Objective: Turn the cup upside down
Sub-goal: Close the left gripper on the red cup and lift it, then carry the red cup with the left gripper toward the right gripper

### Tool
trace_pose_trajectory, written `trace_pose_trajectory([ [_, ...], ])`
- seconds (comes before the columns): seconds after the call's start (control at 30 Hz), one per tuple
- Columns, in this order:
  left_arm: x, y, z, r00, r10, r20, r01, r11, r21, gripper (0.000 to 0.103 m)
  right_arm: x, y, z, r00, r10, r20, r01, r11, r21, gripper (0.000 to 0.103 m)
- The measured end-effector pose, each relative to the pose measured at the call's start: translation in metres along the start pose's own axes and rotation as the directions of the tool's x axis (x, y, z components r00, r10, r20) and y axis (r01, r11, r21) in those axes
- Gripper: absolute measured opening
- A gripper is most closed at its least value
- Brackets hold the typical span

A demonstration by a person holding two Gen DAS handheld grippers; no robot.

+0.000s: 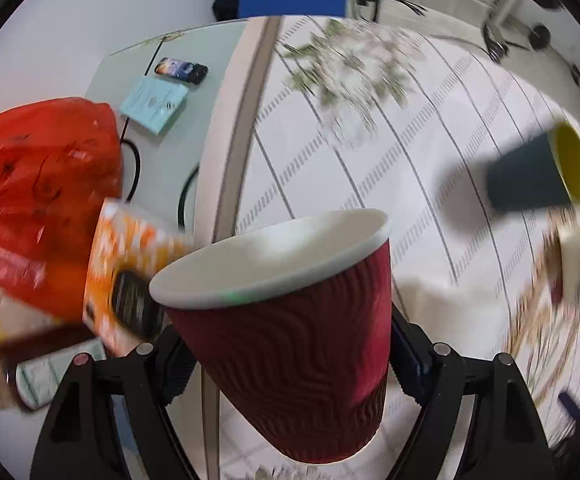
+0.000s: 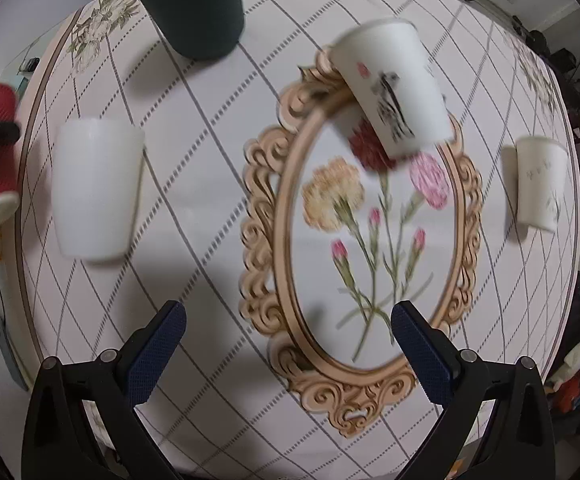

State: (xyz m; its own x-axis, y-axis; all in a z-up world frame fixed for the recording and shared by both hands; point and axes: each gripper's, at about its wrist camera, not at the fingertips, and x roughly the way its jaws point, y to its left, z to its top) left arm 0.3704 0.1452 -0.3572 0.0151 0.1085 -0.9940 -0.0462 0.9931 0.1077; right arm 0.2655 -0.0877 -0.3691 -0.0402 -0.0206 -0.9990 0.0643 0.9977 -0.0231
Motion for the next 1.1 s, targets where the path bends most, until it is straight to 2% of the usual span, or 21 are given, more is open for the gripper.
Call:
trace_pose_trajectory([
  [0.13, -0.011, -0.02, -0.054, 1.0, 0.006, -0.027, -0.004, 0.999, 0.052, 0.08, 0.0, -0.021, -0.022, 1.0, 0.029, -0.009, -0.029, 1.0, 0.004, 0.103],
  [0.27, -0.017, -0.041, -0.112, 0.998, -0.015, -0.068, 0.021, 0.997, 0.08, 0.08, 0.002, -0.049, -0.051, 0.999, 0.047, -0.016, -0.047, 0.999, -0.012, 0.103],
  [0.3, -0.016, -0.05, -0.123, 0.996, -0.025, -0.081, 0.032, 0.996, 0.084, 0.08, 0.003, -0.053, -0.066, 0.999, 0.044, -0.015, -0.045, 0.999, -0.014, 0.103],
  [0.43, -0.013, -0.083, -0.154, 0.991, -0.057, -0.119, 0.067, 0.994, 0.086, 0.08, 0.007, -0.082, -0.087, 0.999, 0.043, -0.023, -0.043, 0.999, -0.016, 0.103],
  [0.63, 0.001, -0.139, -0.173, 0.986, -0.076, -0.15, 0.097, 0.986, 0.134, 0.08, 0.024, -0.138, -0.121, 0.998, 0.034, -0.044, -0.034, 0.999, 0.016, 0.103],
  [0.83, 0.017, -0.199, -0.176, 0.984, -0.054, -0.168, 0.091, 0.972, 0.218, 0.08, 0.043, -0.204, -0.151, 0.998, 0.013, -0.064, -0.01, 0.999, 0.052, 0.103],
  [0.87, 0.02, -0.21, -0.175, 0.984, -0.051, -0.169, 0.091, 0.968, 0.234, 0.08, 0.046, -0.201, -0.146, 0.998, 0.009, -0.067, -0.006, 0.998, 0.056, 0.103],
  [1.1, 0.025, -0.254, -0.168, 0.984, -0.039, -0.176, 0.088, 0.956, 0.28, 0.081, 0.057, -0.256, -0.161, 0.997, 0.002, -0.075, 0.005, 0.995, 0.099, 0.103],
])
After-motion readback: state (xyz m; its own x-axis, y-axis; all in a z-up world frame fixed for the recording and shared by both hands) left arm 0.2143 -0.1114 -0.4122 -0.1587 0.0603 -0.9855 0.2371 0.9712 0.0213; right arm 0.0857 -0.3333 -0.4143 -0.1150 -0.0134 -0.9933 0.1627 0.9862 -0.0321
